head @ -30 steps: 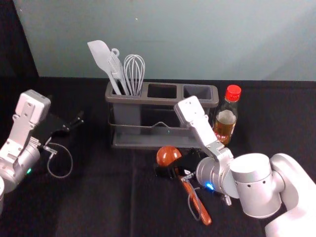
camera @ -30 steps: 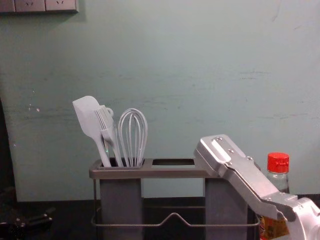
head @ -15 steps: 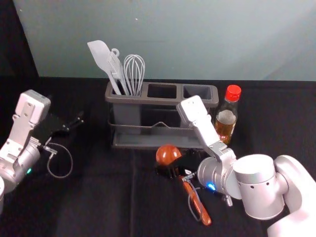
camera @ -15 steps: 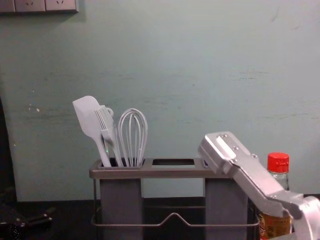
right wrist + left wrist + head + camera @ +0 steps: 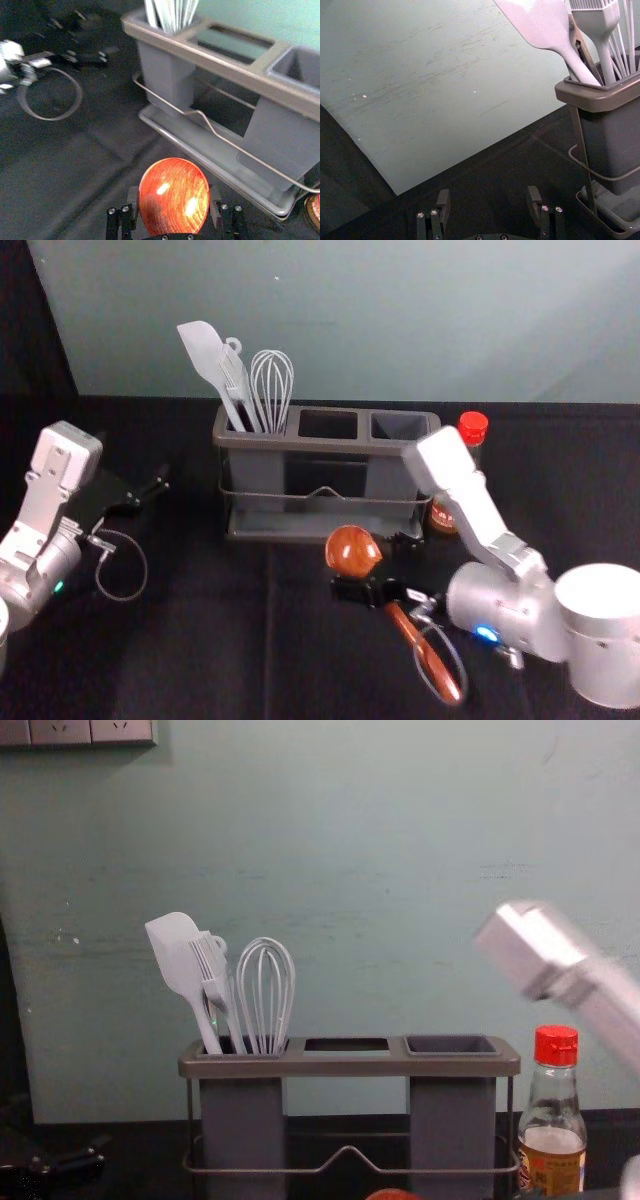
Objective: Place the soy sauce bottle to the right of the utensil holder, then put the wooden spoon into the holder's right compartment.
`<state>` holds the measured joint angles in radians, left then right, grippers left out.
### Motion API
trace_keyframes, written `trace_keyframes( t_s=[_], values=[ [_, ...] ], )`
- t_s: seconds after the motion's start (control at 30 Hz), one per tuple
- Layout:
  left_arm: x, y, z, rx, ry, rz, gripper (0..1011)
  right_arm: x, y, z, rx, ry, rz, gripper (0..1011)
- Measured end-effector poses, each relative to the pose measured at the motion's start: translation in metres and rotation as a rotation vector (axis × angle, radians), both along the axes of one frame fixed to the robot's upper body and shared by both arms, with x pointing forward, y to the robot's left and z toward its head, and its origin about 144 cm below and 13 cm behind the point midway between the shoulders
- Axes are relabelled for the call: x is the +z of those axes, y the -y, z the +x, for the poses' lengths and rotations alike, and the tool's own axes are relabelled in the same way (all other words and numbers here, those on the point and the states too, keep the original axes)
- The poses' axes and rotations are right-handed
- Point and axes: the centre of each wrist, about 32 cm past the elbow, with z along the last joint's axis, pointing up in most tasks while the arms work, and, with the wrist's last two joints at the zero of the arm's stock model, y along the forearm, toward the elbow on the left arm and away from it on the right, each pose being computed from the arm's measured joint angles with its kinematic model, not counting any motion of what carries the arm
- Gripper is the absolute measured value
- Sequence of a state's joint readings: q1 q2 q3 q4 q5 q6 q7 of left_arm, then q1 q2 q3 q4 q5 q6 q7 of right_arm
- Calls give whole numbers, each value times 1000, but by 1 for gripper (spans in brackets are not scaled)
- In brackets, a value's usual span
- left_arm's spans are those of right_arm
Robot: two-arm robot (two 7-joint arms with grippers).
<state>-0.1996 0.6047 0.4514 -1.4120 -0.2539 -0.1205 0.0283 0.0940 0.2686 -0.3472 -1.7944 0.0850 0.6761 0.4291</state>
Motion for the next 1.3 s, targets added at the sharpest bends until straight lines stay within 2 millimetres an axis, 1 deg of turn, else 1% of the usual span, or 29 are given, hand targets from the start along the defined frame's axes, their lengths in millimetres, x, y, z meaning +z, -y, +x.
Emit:
trace_keyframes(
  t_s=[0.03, 0.2, 0.37, 0.53, 0.57, 0.63, 0.8, 1.03, 1.3],
  values=[
    [0, 0, 0, 0, 0, 0, 1005, 1, 9, -4, 20, 18, 29, 837],
    [0, 0, 0, 0, 0, 0, 1005, 0, 34, -16, 74, 110, 103, 837],
    [0, 0, 0, 0, 0, 0, 1005, -4, 47, -25, 93, 202, 147, 837],
    [0, 0, 0, 0, 0, 0, 1005, -16, 59, -35, 96, 361, 214, 837],
    [0, 0, 0, 0, 0, 0, 1005, -16, 59, -35, 96, 361, 214, 837],
    [0, 0, 0, 0, 0, 0, 1005, -25, 62, -40, 75, 451, 242, 837],
    [0, 0, 0, 0, 0, 0, 1005, -37, 64, -43, 33, 546, 279, 837],
    [0, 0, 0, 0, 0, 0, 1005, -43, 66, -42, -20, 556, 286, 837],
    [0, 0, 0, 0, 0, 0, 1005, -44, 66, -42, -22, 553, 285, 837]
  ],
)
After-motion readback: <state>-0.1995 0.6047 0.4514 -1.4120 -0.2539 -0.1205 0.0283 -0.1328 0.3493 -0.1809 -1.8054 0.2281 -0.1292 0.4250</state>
